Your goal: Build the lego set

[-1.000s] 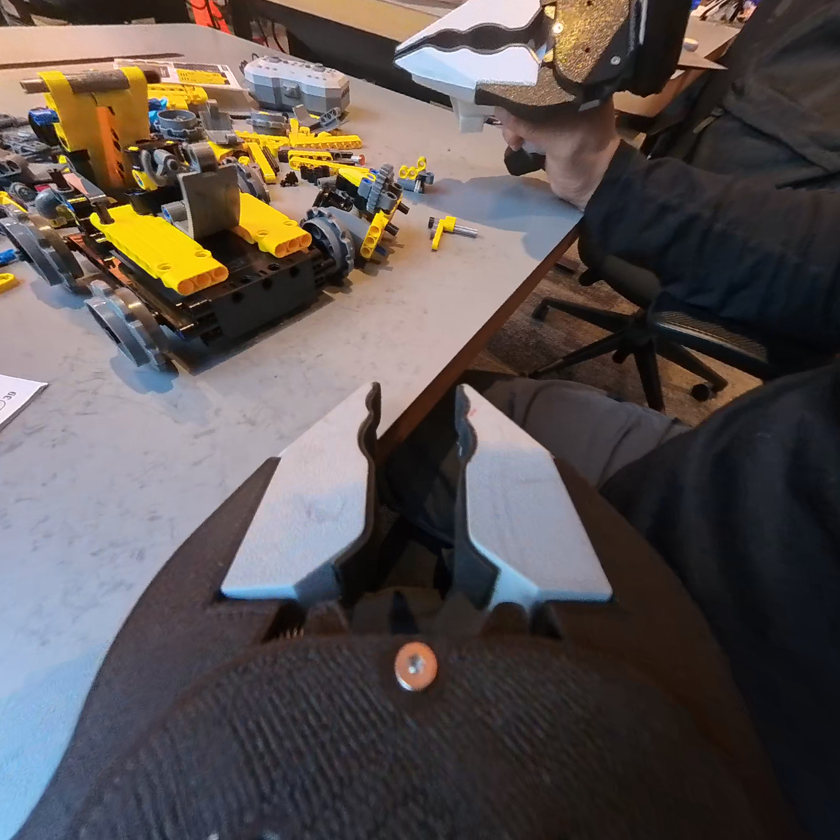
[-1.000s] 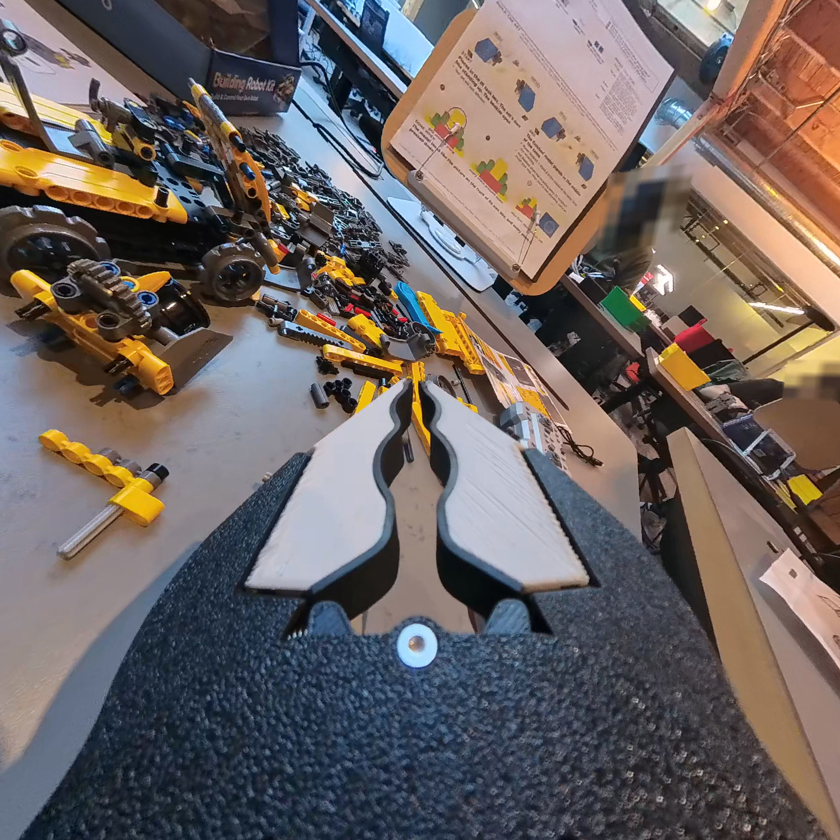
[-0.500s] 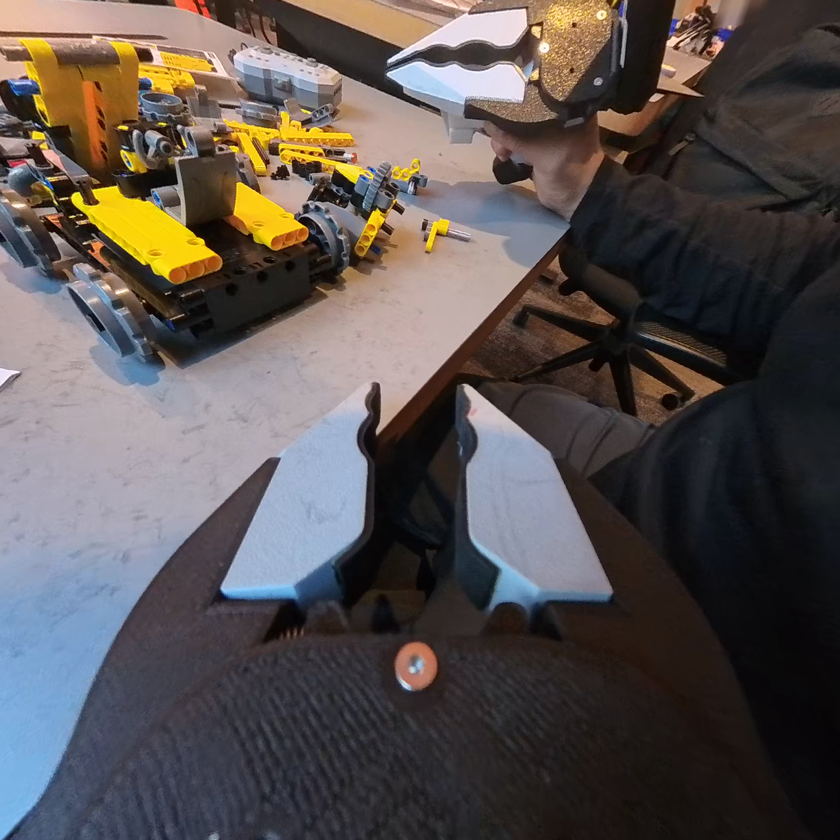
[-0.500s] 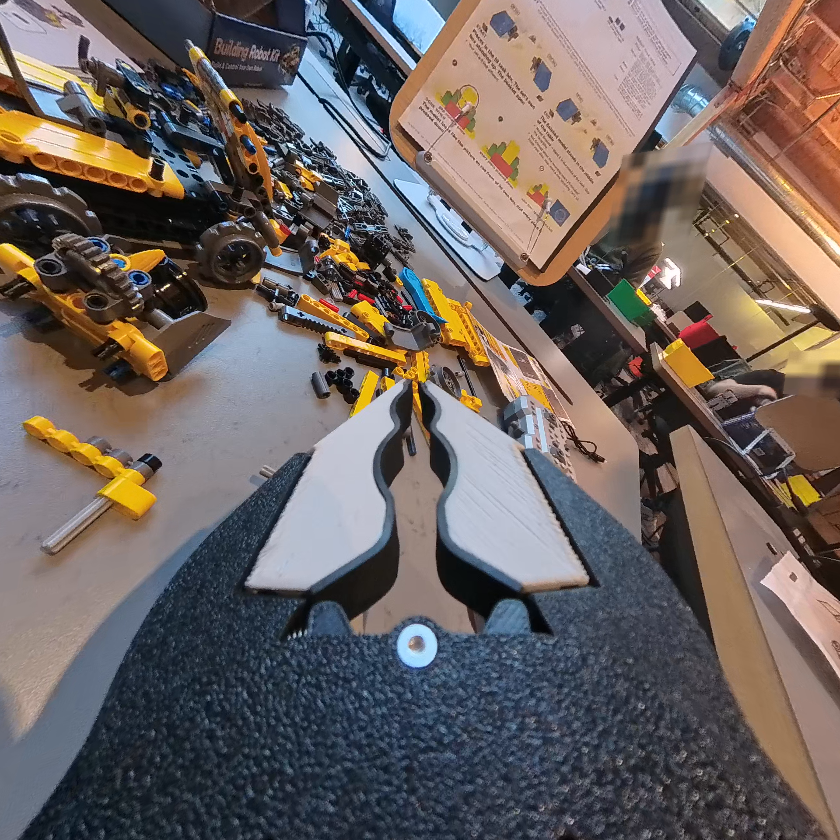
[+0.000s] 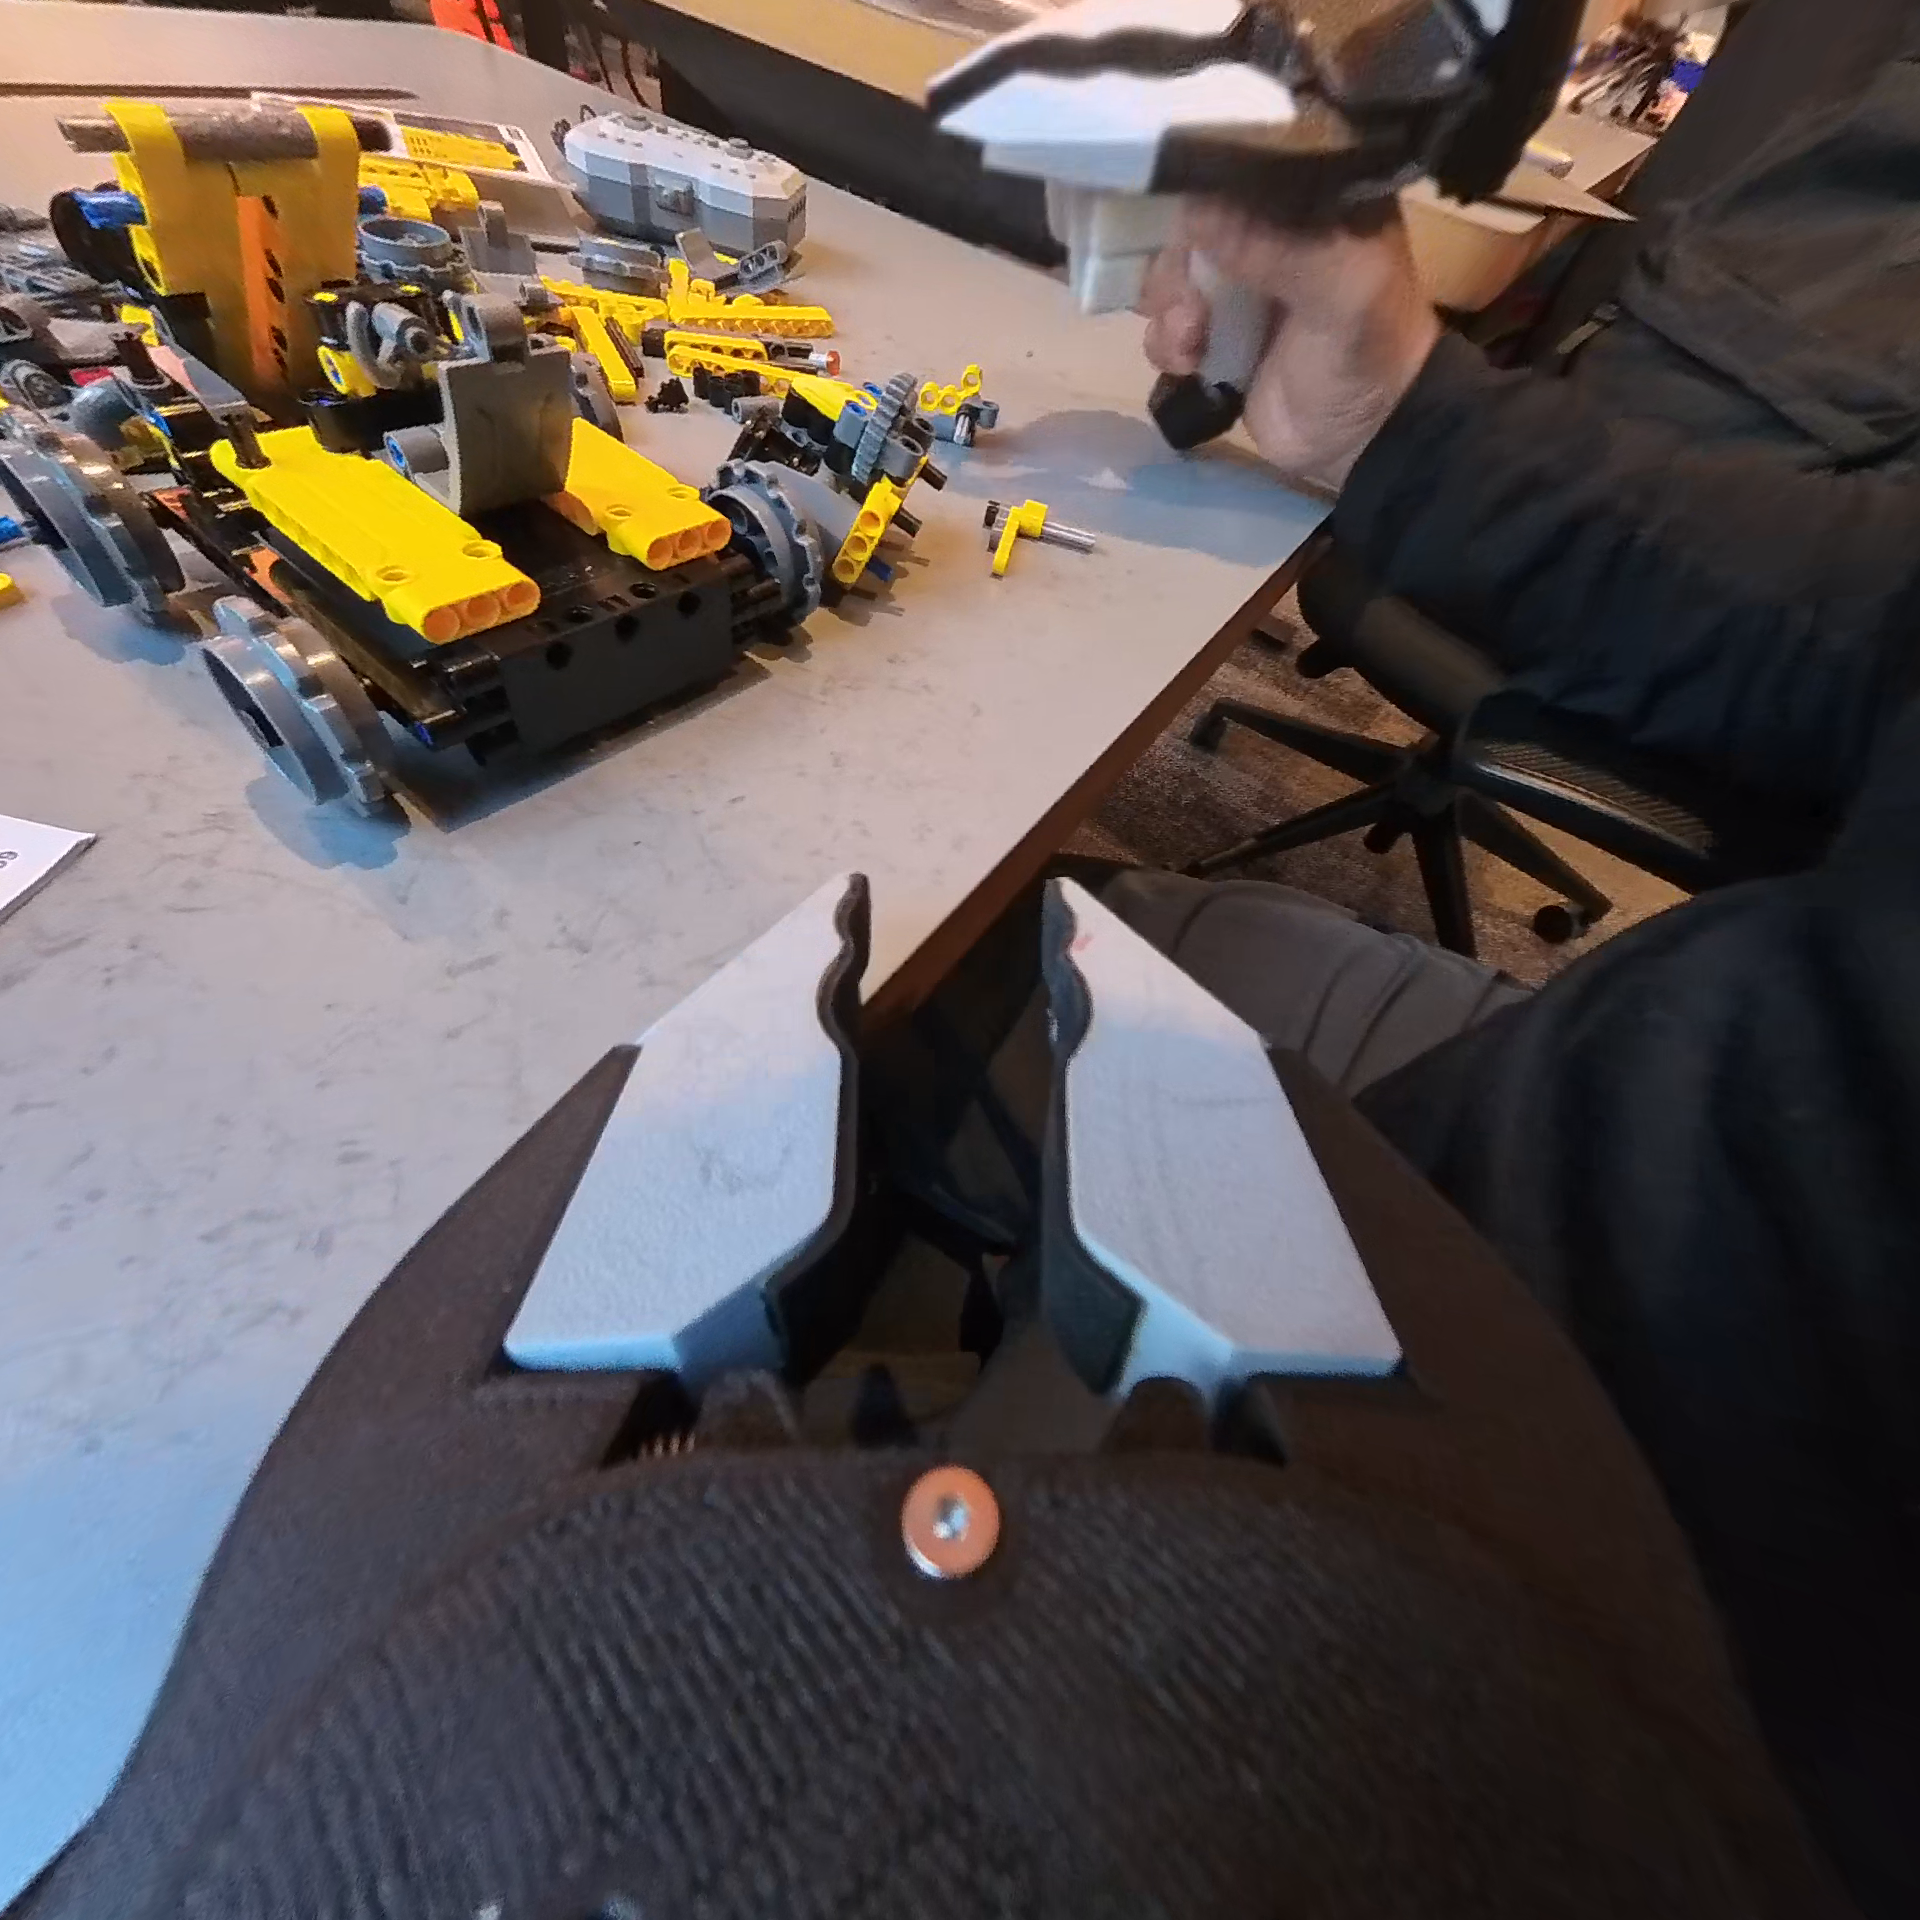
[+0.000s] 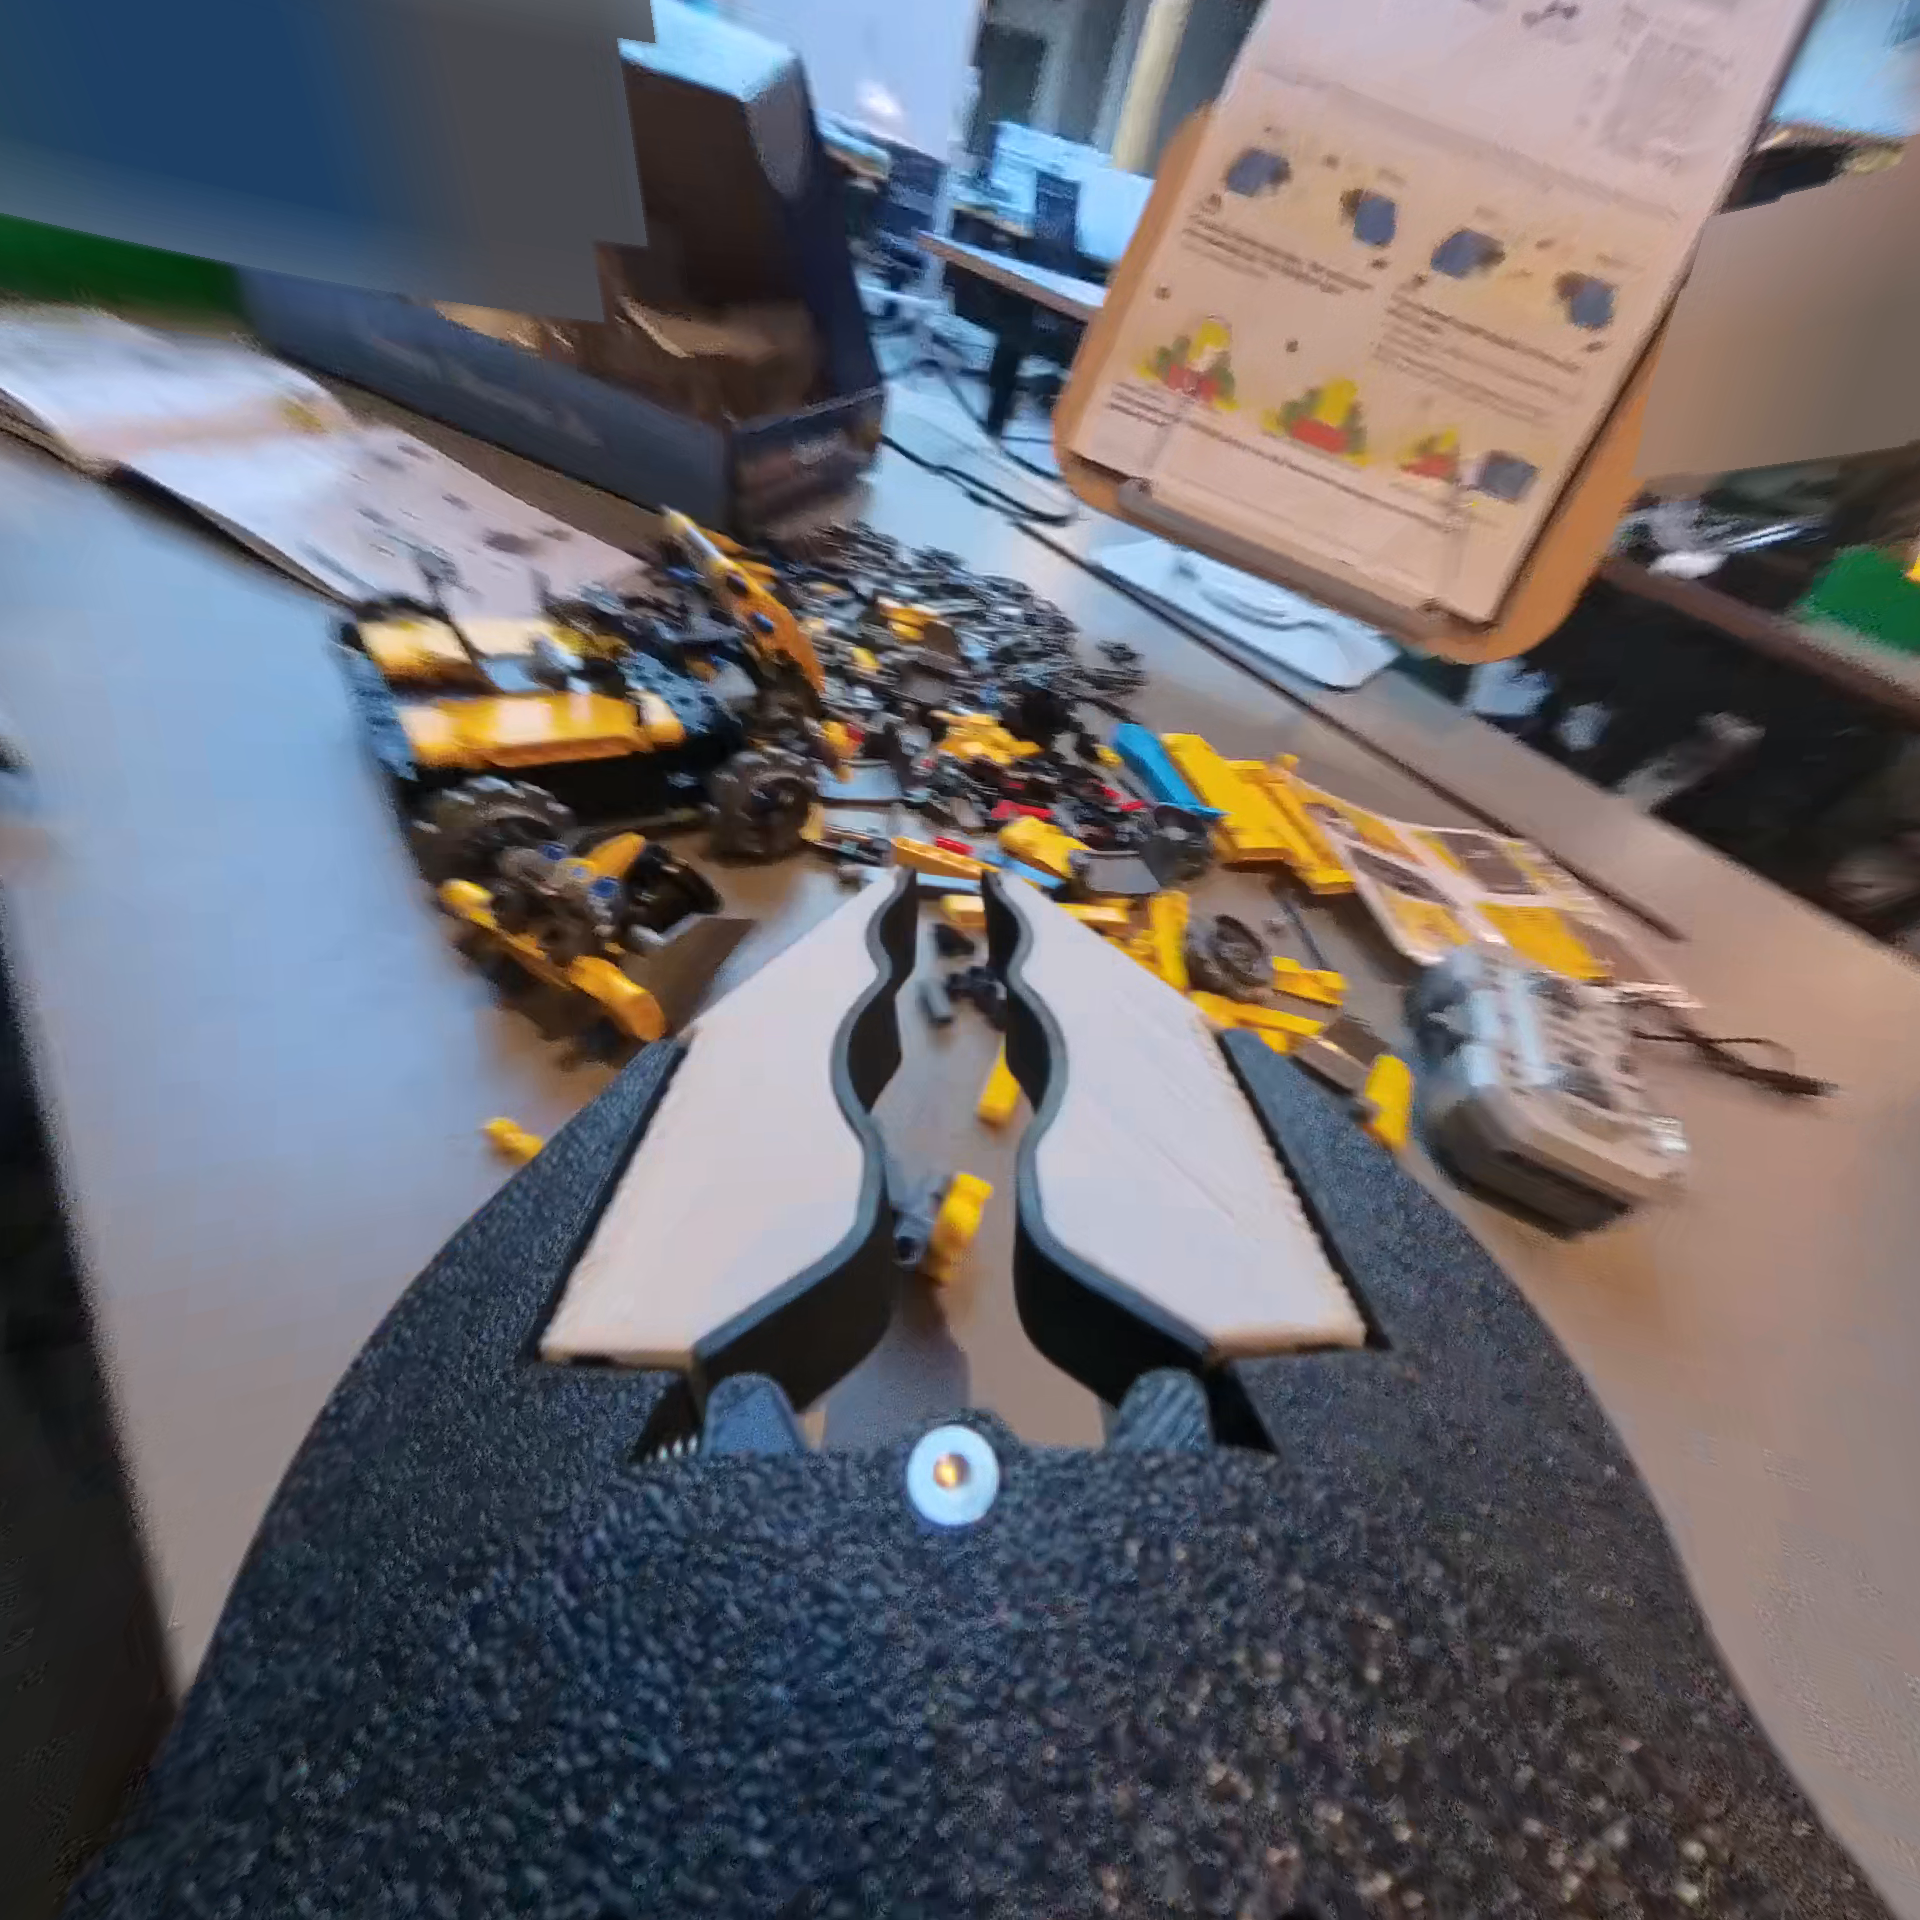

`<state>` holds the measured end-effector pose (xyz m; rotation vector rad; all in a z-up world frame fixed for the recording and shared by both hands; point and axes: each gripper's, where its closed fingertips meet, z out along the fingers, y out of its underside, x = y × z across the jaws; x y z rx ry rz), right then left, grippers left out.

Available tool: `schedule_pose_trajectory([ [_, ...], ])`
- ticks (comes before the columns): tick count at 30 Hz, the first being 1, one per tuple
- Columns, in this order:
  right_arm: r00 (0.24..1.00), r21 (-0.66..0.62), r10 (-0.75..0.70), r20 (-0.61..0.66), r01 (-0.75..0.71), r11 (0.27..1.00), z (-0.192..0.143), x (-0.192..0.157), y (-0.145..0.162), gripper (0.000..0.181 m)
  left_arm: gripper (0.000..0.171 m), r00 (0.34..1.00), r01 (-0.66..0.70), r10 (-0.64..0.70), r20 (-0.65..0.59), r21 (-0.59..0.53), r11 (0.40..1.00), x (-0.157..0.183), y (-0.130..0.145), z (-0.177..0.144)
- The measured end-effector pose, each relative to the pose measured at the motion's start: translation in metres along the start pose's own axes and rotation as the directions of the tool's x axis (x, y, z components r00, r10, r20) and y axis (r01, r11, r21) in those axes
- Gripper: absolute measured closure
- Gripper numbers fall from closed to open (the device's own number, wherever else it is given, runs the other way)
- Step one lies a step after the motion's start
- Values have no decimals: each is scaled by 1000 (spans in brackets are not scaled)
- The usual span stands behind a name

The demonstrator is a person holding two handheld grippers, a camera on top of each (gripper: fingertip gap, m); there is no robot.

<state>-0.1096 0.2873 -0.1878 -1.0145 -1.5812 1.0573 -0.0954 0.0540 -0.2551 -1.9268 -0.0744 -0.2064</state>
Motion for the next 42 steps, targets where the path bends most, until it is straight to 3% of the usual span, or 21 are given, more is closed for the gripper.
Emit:
schedule_pose_trajectory([
  [5,968,-144,137,210,-108,984,-11,-39,2,141,140,1000,4,-4,20,4,1000,-1,1,-4],
  [9,966,-364,85,244,10,931,-14,-67,35,128,140,1000,3,-3,30,8,1000,-2,0,-7],
  [13,951,-444,109,291,33,896,-14,-87,52,129,139,999,-6,6,41,7,1000,-3,0,-10],
  [20,931,-507,190,312,-6,862,-9,-90,70,153,139,998,-13,13,60,11,1000,-6,0,-15],
  [22,929,-511,194,316,-5,860,-12,-87,70,163,139,998,-12,11,62,9,1000,-6,0,-16],
  [29,945,-539,181,271,-7,842,-26,-69,78,163,139,999,-8,8,53,8,1000,-4,1,-16],
  [35,945,-439,198,262,-66,896,-27,-61,56,162,139,999,-5,4,50,9,1000,-5,1,-15],
  [42,958,-302,249,141,-198,933,-24,-31,36,146,139,998,-4,4,64,9,1000,-8,1,-15],
])
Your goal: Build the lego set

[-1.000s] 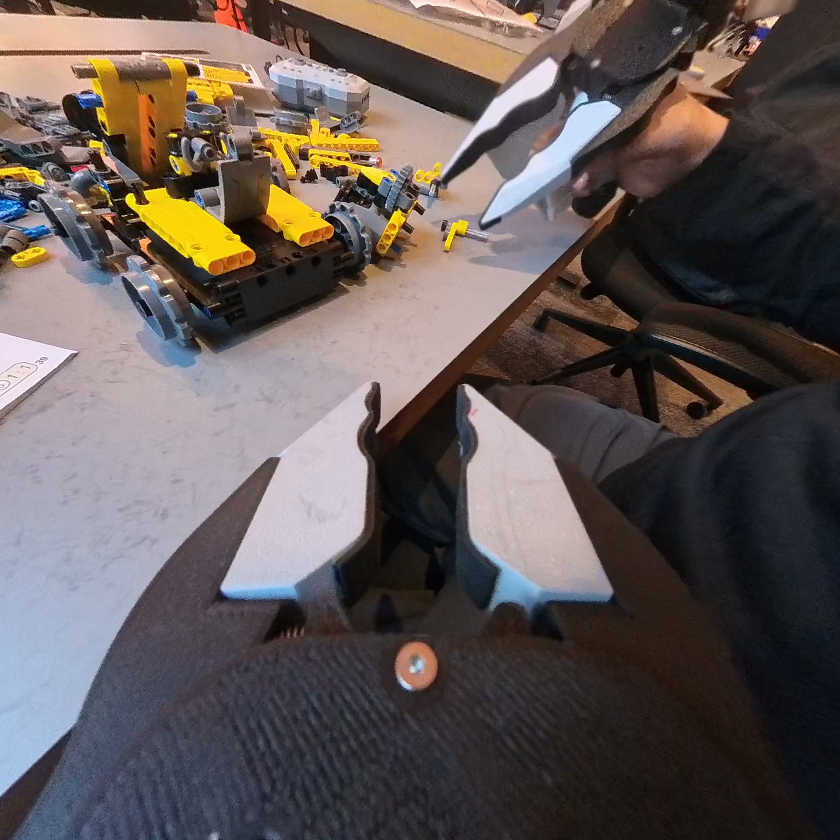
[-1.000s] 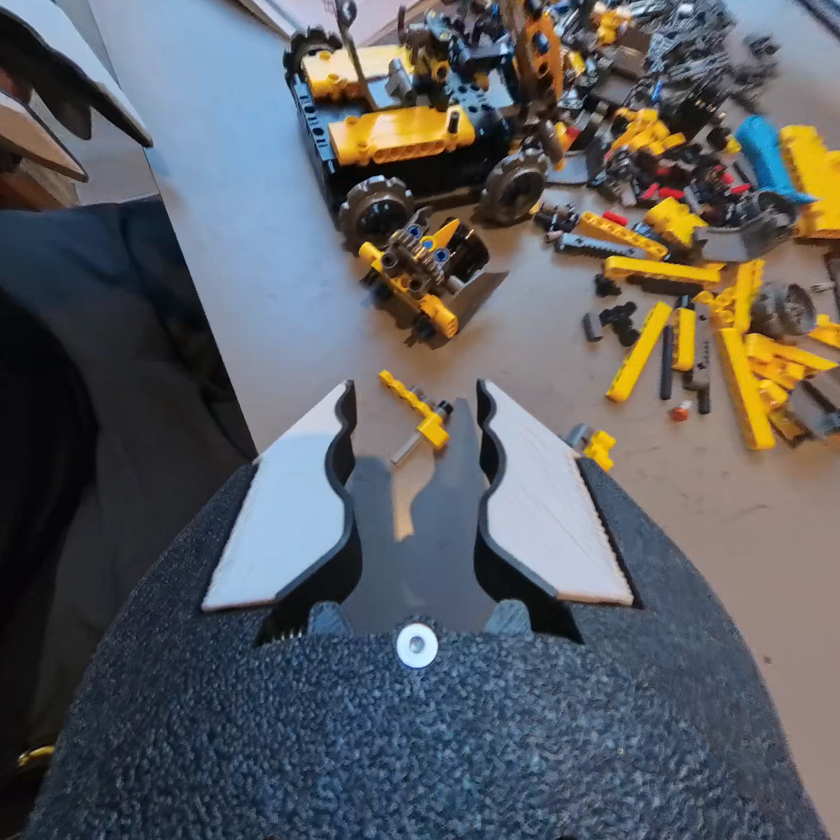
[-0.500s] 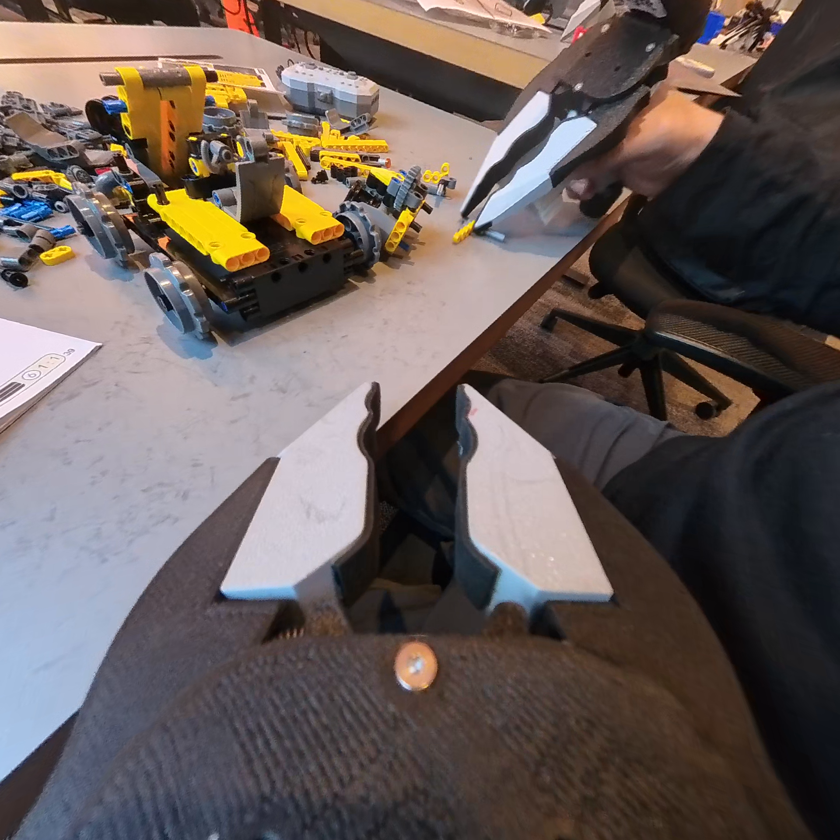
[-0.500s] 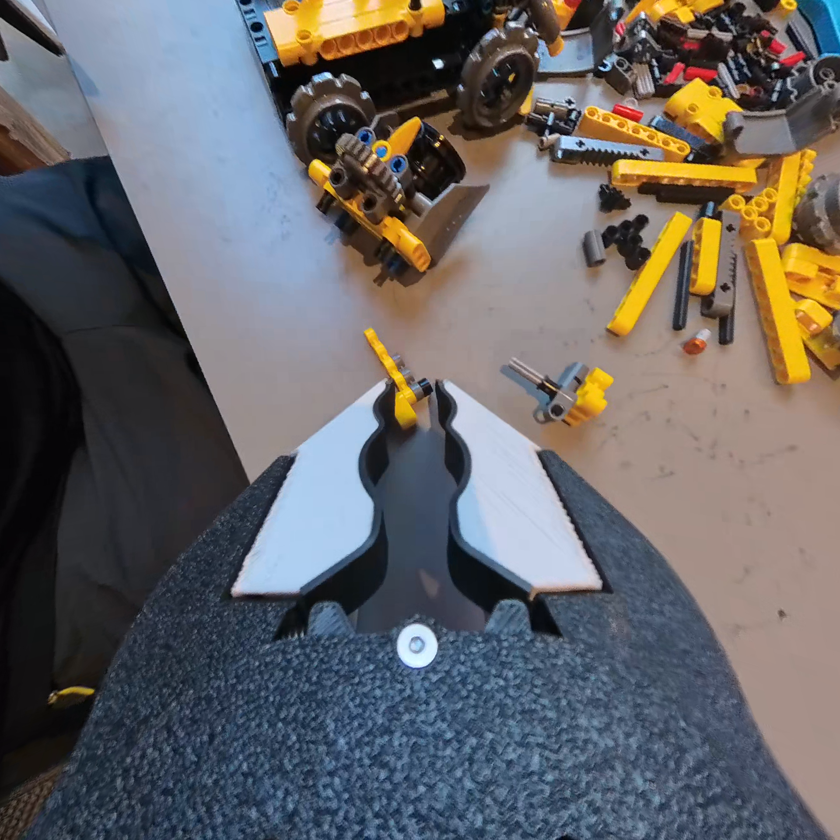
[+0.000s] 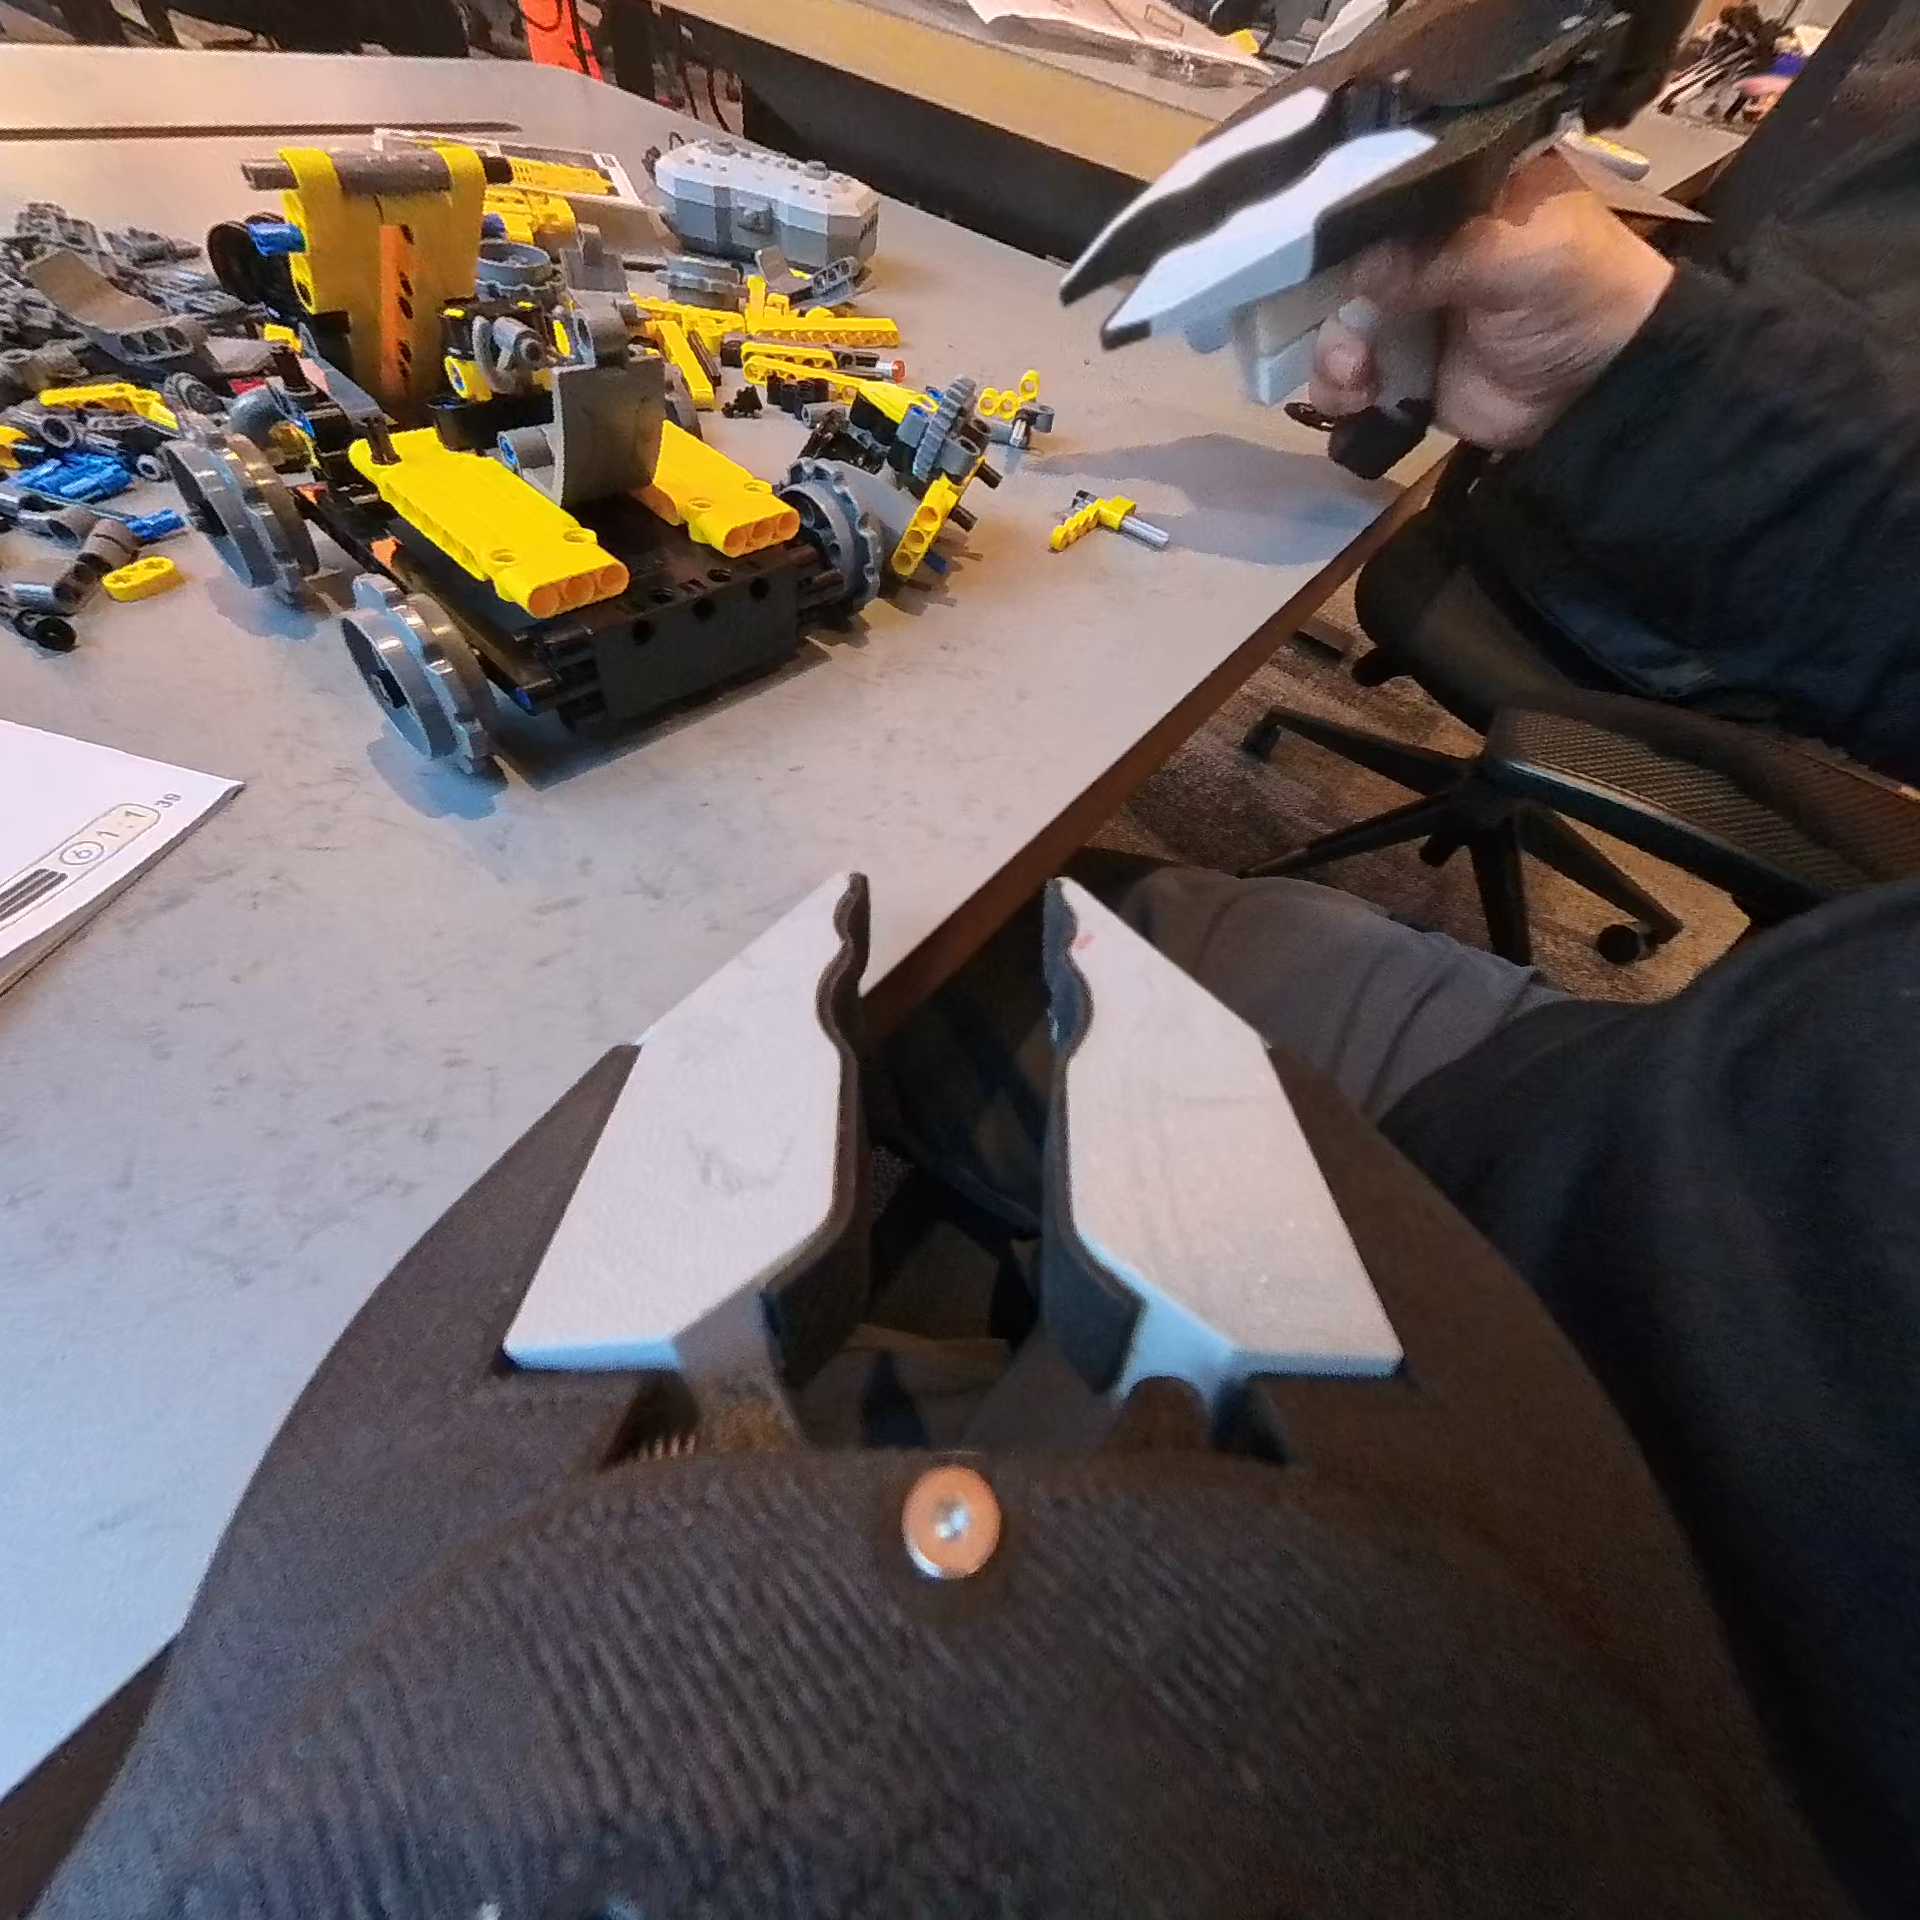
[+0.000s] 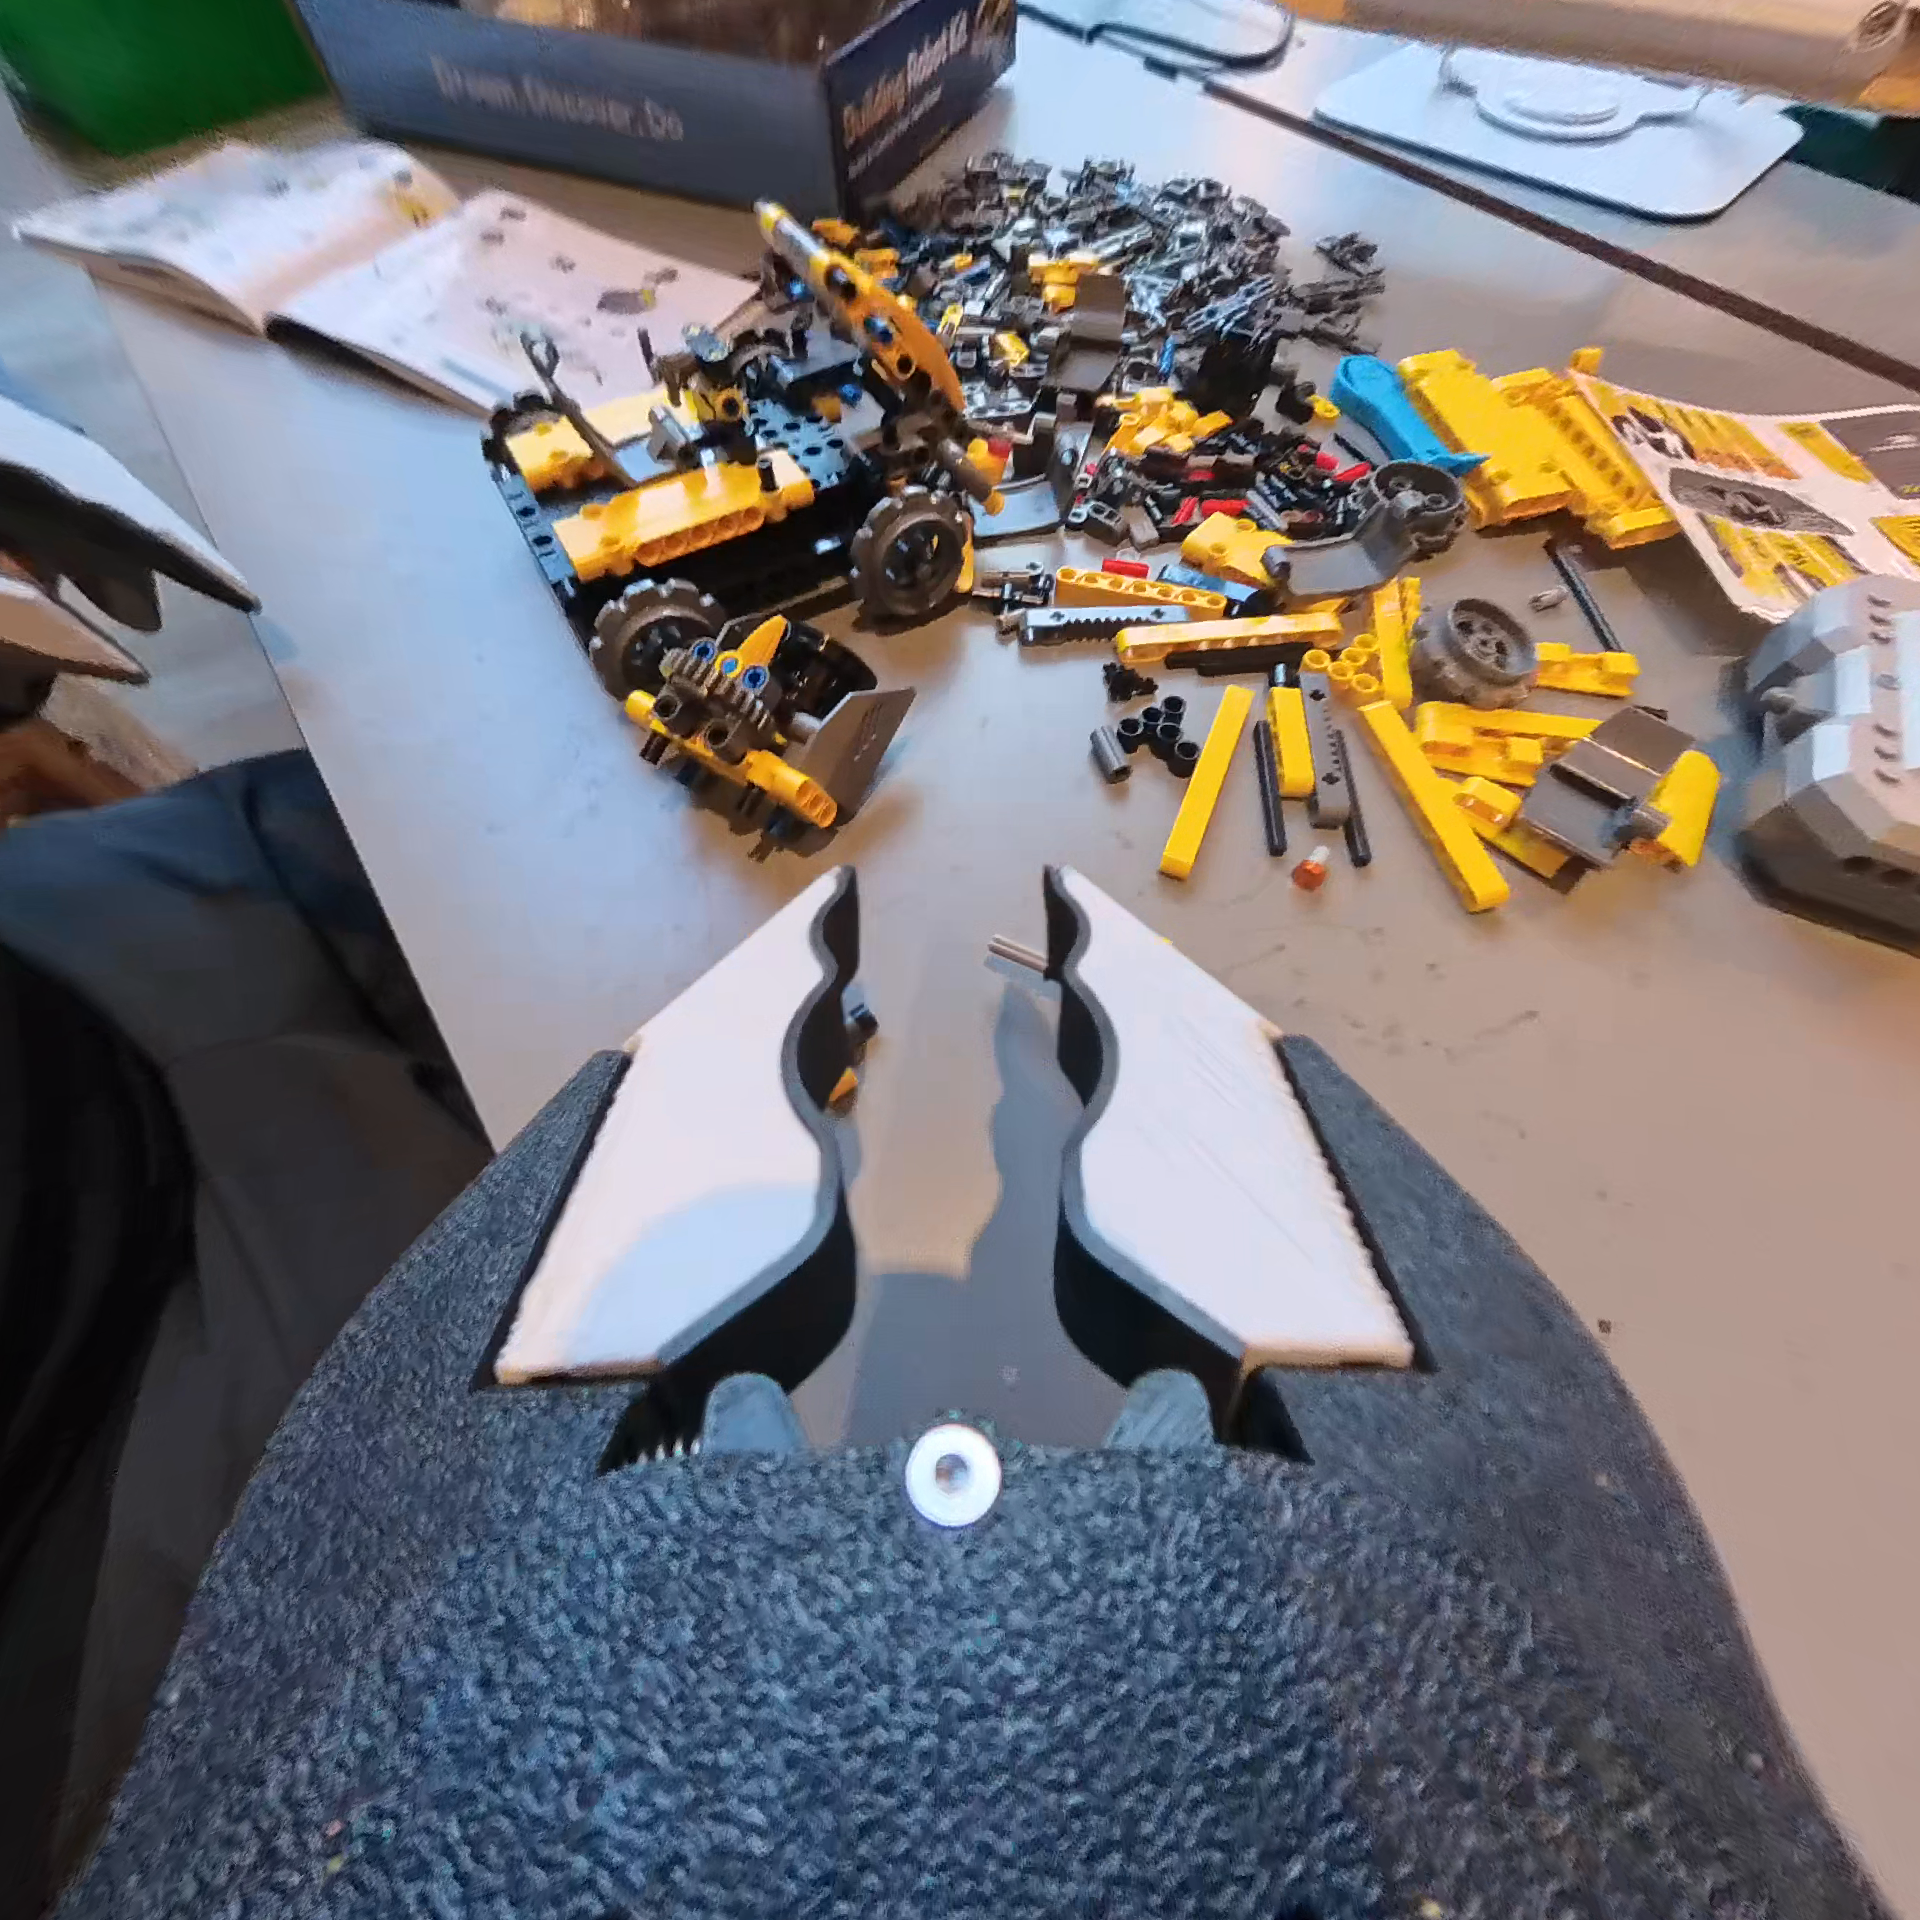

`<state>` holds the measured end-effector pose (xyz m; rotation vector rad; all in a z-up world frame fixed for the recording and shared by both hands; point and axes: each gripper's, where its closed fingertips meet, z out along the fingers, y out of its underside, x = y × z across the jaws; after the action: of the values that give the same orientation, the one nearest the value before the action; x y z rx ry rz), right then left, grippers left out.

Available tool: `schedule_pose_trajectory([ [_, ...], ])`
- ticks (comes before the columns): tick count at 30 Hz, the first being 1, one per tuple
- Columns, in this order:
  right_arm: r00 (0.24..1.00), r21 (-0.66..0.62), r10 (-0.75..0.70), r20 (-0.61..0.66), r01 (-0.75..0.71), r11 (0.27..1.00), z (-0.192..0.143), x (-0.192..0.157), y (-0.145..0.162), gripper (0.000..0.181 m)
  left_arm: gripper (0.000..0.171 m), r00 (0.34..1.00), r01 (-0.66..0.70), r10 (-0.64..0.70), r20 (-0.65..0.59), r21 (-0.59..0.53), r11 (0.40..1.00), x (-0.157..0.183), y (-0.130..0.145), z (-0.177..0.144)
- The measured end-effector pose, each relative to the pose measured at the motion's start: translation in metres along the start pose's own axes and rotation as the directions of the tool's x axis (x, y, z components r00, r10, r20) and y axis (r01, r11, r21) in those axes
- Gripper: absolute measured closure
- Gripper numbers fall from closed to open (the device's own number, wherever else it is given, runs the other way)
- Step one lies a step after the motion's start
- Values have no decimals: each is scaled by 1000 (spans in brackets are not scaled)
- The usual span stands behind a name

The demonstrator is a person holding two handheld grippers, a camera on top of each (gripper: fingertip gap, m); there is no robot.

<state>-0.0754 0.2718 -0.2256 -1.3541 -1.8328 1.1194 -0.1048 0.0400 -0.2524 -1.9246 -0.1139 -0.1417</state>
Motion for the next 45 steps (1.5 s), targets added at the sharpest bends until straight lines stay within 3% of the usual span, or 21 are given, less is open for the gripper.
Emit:
schedule_pose_trajectory([
  [6,997,23,65,-35,-64,998,-3,10,2,133,138,999,-12,11,32,7,1000,-4,-1,-1],
  [17,994,16,73,-86,-72,997,1,28,0,150,132,991,0,-6,135,46,999,-26,-6,-6],
  [21,998,-34,24,-60,-26,999,21,36,-12,142,132,983,12,-26,182,77,997,-39,-13,-12],
  [26,992,-117,-34,-120,20,993,51,77,-24,147,117,956,53,-96,278,158,986,-74,-38,-30],
  [31,987,-64,34,-160,-45,997,70,125,-48,155,99,927,3,-73,367,188,982,-113,-70,-43],
  [40,993,-28,-116,-38,115,993,111,125,-70,158,88,941,-67,37,337,78,995,-182,-100,0],
  [45,988,-28,-148,46,149,988,113,110,-57,158,93,958,-34,22,287,39,999,-199,-87,27],
])
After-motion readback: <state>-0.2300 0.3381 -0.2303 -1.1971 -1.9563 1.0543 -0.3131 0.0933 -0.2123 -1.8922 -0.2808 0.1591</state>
